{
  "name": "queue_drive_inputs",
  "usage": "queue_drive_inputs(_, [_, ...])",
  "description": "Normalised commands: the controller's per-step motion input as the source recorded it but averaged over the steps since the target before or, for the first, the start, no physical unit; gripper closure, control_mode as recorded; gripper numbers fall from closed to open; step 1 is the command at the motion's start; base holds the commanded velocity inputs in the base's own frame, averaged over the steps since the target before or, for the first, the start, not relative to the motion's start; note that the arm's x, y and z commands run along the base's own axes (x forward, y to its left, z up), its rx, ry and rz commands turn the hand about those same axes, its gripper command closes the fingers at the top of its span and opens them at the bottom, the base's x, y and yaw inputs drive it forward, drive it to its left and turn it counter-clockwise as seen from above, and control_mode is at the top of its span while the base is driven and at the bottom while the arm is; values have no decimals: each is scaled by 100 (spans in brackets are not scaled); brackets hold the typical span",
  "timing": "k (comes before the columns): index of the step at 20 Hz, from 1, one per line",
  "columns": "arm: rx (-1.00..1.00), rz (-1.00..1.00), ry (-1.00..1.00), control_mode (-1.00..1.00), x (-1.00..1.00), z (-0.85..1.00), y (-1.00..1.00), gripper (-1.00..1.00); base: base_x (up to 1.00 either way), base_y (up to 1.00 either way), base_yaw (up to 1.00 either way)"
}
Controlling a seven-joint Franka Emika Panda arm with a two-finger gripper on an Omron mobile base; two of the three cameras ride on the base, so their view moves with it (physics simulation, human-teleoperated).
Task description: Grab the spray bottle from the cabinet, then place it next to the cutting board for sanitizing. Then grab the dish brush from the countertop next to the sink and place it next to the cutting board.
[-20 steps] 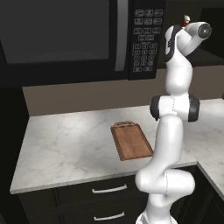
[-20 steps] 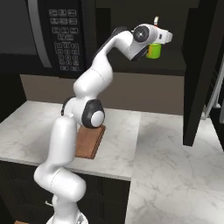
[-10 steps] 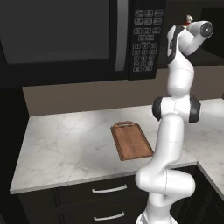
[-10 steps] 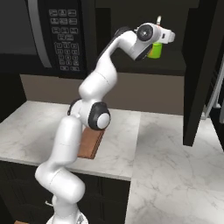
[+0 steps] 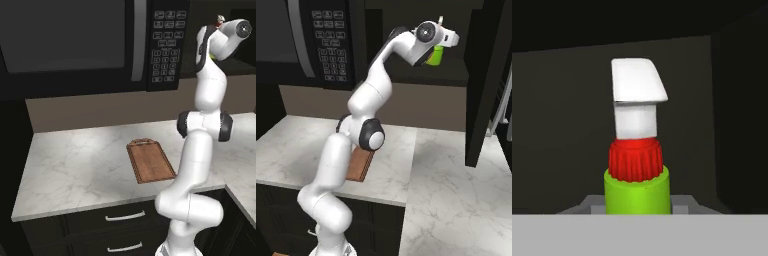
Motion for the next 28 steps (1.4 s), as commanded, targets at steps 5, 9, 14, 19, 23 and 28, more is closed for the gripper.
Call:
queue_drive_inputs(5, [0, 0, -10, -100, -62, 0, 21, 100, 0, 0, 0])
queue_drive_inputs(9, [0, 0, -8, -100, -62, 0, 48, 100, 0, 0, 0])
queue_drive_inputs(14, [0, 0, -10, -100, -72, 0, 38, 100, 0, 0, 0])
queue_drive_inputs(19, [0, 0, -15, -100, -75, 0, 23, 100, 0, 0, 0])
queue_drive_inputs(23, [0, 0, -21, -100, -90, 0, 21, 100, 0, 0, 0])
queue_drive_inputs(28, [0, 0, -19, -100, -99, -1, 27, 100, 0, 0, 0])
